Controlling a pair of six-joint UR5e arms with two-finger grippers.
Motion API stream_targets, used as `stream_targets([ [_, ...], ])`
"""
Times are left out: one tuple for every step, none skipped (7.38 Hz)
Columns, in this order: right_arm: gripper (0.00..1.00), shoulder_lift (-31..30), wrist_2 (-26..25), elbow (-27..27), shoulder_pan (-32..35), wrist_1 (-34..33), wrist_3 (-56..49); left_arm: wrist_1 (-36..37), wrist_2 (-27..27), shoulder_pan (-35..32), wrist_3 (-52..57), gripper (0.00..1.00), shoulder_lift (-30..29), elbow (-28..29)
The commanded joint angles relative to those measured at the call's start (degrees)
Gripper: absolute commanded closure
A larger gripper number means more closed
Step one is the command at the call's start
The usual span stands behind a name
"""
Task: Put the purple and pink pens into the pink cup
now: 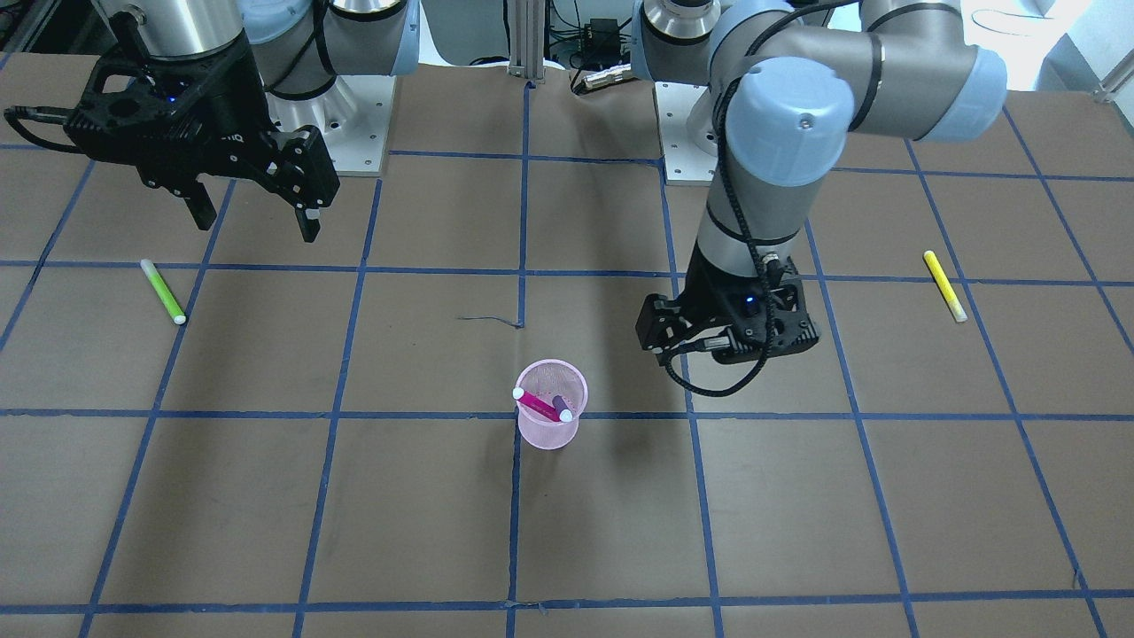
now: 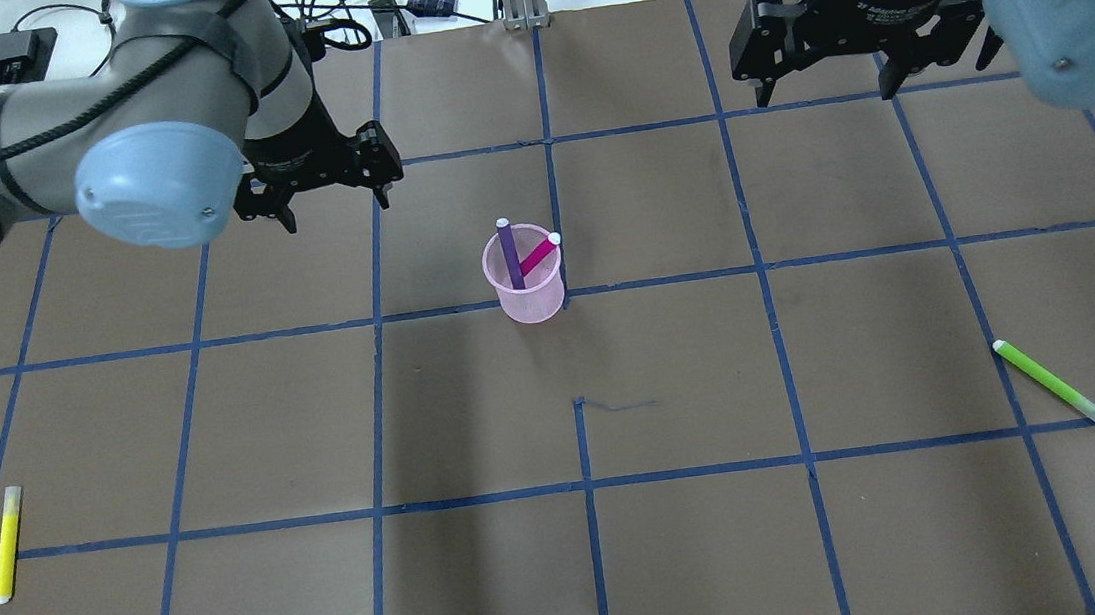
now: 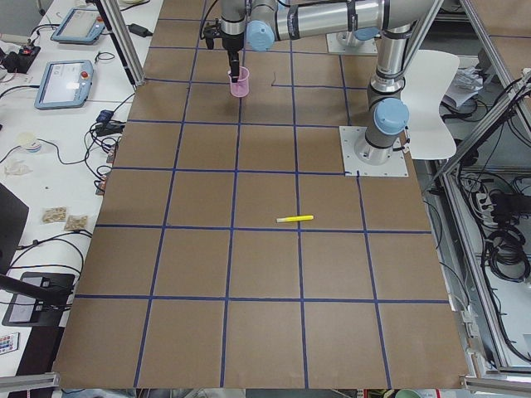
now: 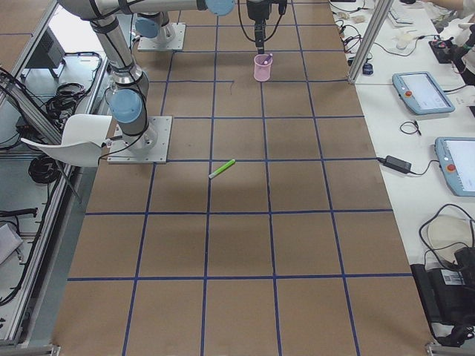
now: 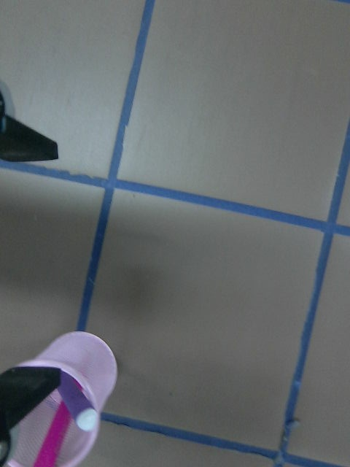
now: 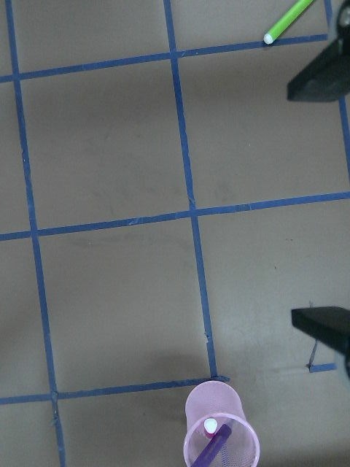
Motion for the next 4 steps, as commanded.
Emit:
stream_targets([
  [0.00, 0.0, -0.2, -0.4, 0.0, 1.5, -3.8, -7.9, 0.4, 4.4, 9.5, 0.00, 4.0, 0.2],
  [0.00, 0.0, -0.2, -0.4, 0.0, 1.5, -5.7, -10.3, 0.2, 6.0, 12.7, 0.00, 5.6, 0.1],
  [0.00, -0.1, -0.1, -0.1, 0.0, 1.4, -6.2, -13.1, 0.1, 6.6, 14.5, 0.00, 7.5, 0.1],
  [0.00, -0.1, -0.1, -0.1, 0.0, 1.4, -6.2, -13.5, -0.3, 6.5, 14.8, 0.00, 8.9, -0.9],
])
